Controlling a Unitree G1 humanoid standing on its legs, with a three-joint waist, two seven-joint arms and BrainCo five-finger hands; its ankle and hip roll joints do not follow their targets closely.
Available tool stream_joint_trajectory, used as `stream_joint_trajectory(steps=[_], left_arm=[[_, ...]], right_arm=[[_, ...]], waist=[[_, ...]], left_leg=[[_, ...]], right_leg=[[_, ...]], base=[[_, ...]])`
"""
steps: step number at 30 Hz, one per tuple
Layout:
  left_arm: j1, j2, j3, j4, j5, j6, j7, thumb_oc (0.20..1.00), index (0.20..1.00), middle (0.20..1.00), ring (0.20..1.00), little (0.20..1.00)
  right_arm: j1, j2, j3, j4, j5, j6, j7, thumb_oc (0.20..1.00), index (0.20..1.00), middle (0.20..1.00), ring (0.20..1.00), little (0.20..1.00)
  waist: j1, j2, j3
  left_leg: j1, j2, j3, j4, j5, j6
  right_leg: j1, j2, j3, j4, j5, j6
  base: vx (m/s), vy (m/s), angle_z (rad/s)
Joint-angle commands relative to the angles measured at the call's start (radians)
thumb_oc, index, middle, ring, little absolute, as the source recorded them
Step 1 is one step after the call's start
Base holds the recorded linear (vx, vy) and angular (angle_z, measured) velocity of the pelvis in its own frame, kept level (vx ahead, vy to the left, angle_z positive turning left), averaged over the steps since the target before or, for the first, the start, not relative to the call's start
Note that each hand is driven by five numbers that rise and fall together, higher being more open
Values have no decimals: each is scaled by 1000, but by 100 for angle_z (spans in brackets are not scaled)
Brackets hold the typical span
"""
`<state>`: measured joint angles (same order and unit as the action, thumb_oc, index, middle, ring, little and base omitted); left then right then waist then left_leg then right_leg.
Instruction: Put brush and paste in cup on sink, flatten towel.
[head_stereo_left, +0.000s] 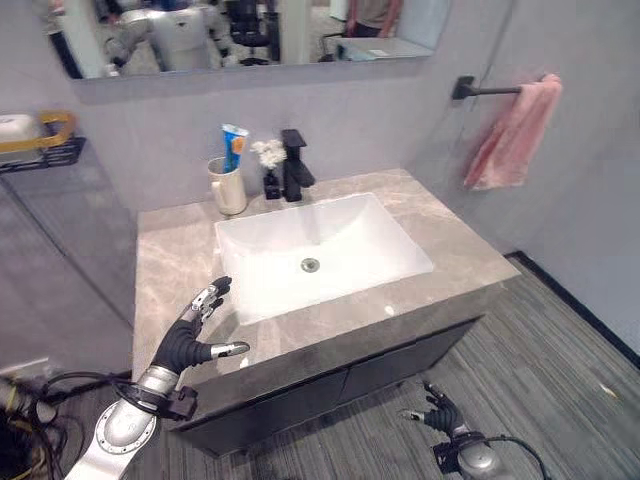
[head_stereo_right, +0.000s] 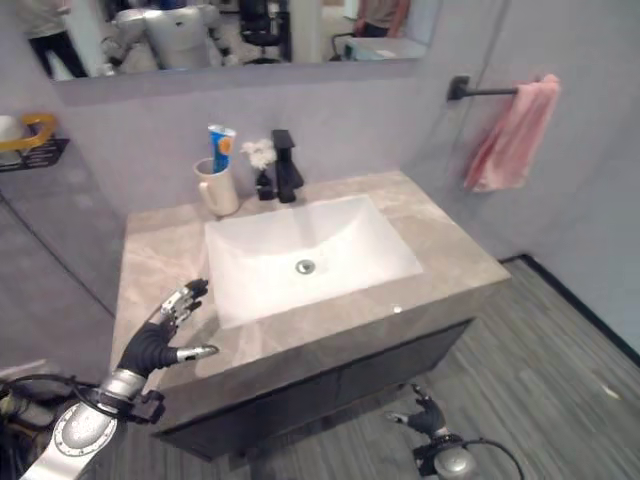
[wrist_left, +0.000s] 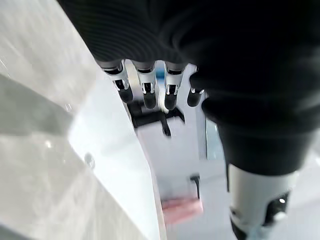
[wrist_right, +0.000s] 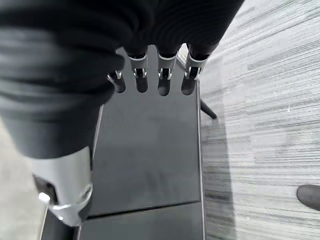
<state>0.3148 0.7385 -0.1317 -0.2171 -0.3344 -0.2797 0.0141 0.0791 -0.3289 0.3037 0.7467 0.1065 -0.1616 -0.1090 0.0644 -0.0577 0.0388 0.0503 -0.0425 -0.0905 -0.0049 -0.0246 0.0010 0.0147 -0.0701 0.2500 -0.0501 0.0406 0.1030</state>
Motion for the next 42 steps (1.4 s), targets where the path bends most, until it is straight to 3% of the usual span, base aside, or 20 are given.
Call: stream_joint_trajectory(steps=[1,7,11,12,13,14,15,19,25,31,34,35,36,39,42], left_arm=[[-4,30,26,-65,34,-51,-9,1000,1000,1000,1000,1000],[-18,27,44,-75,78,-78,9,1000,1000,1000,1000,1000],[-16,6,44,-62,110,-88,25,1000,1000,1000,1000,1000],[-18,-9,37,-51,117,-89,28,1000,1000,1000,1000,1000],[-19,-25,31,-45,119,-89,28,1000,1000,1000,1000,1000],[-26,-33,25,-32,122,-82,35,1000,1000,1000,1000,1000],[-43,-46,20,-10,130,-82,35,1000,1000,1000,1000,1000],[-50,-76,2,23,128,-66,33,1000,1000,1000,1000,1000],[-33,-105,0,66,113,-52,30,1000,1000,1000,1000,1000],[-51,-134,-51,200,136,-10,36,1000,1000,1000,1000,1000],[-66,-154,-49,282,136,2,51,1000,1000,1000,1000,1000],[-76,-167,-53,327,140,9,66,1000,1000,1000,1000,1000],[-86,-180,-60,360,135,11,71,1000,1000,1000,1000,1000],[-81,-190,-70,436,155,18,69,1000,1000,1000,1000,1000],[-103,-223,-85,549,182,40,79,1000,1000,1000,1000,1000]], right_arm=[[-22,-44,-21,-85,33,-52,-16,1000,1000,1000,1000,1000],[16,-69,-58,-213,13,-55,-1,1000,1000,1000,1000,1000],[49,-80,-111,-240,3,-53,-6,1000,1000,1000,1000,1000],[59,-81,-130,-242,-1,-53,-13,1000,1000,1000,1000,1000],[63,-81,-148,-228,-14,-50,-25,1000,1000,1000,1000,1000],[64,-77,-156,-228,-17,-47,-34,1000,1000,1000,1000,1000],[82,-79,-169,-233,-19,-48,-34,1000,1000,1000,1000,1000],[77,-88,-172,-203,-26,-47,-34,1000,1000,1000,1000,1000],[59,-113,-174,-196,-27,-40,-40,1000,1000,1000,1000,1000],[97,-127,-210,-220,-4,-40,-58,1000,1000,1000,1000,1000],[86,-134,-198,-220,9,-49,-63,1000,1000,1000,1000,1000],[64,-140,-180,-211,9,-46,-69,1000,1000,1000,1000,1000],[56,-139,-178,-199,18,-47,-70,1000,1000,1000,1000,1000],[56,-122,-188,-147,47,-45,-62,1000,1000,1000,1000,1000],[21,-99,-143,-64,37,-42,-68,1000,1000,1000,1000,1000]], waist=[[20,-16,-28],[-24,-19,-7],[-52,-21,3],[-61,-15,12],[-68,-5,24],[-50,5,35],[-62,18,40],[-44,45,23],[-33,60,7],[-49,59,16],[-37,37,36],[8,23,66],[23,16,78],[38,-2,81],[77,4,94]], left_leg=[[-88,17,-85,162,-89,11],[-86,-39,86,266,-189,72],[-67,-50,174,265,-212,92],[-60,-48,202,258,-213,90],[-48,-45,224,253,-215,91],[-51,-34,239,250,-199,86],[-62,-32,234,223,-167,84],[-46,-11,276,136,-122,81],[-30,9,336,74,-97,62],[-31,72,314,57,-69,19],[-94,112,274,196,-62,-5],[-156,79,153,290,-11,-17],[-191,52,107,295,-14,-16],[-271,28,105,240,-10,-17],[-334,3,78,207,63,-28]], right_leg=[[-98,-1,-58,73,32,70],[-206,-23,79,115,106,135],[-249,-48,91,102,154,159],[-269,-69,42,92,168,159],[-303,-102,-50,94,189,159],[-322,-131,-182,125,149,135],[-316,-145,-271,209,100,95],[-293,-140,-422,355,12,58],[-232,-109,-492,281,-23,51],[-205,-26,-464,235,-57,20],[-170,22,-444,186,-63,-10],[-149,47,-414,169,-67,-29],[-136,44,-405,158,-66,-30],[-105,31,-414,138,-66,-22],[-83,58,-405,161,-100,-26]], base=[[-171,128,-80],[-167,160,-145],[-157,108,-107],[-220,55,-49],[-260,66,-61],[-266,69,-117],[-235,54,-146],[-117,8,-56],[7,-74,-62],[151,-271,-21],[93,-267,12],[105,-252,-17],[92,-184,-43],[150,-37,-37],[165,24,24]])
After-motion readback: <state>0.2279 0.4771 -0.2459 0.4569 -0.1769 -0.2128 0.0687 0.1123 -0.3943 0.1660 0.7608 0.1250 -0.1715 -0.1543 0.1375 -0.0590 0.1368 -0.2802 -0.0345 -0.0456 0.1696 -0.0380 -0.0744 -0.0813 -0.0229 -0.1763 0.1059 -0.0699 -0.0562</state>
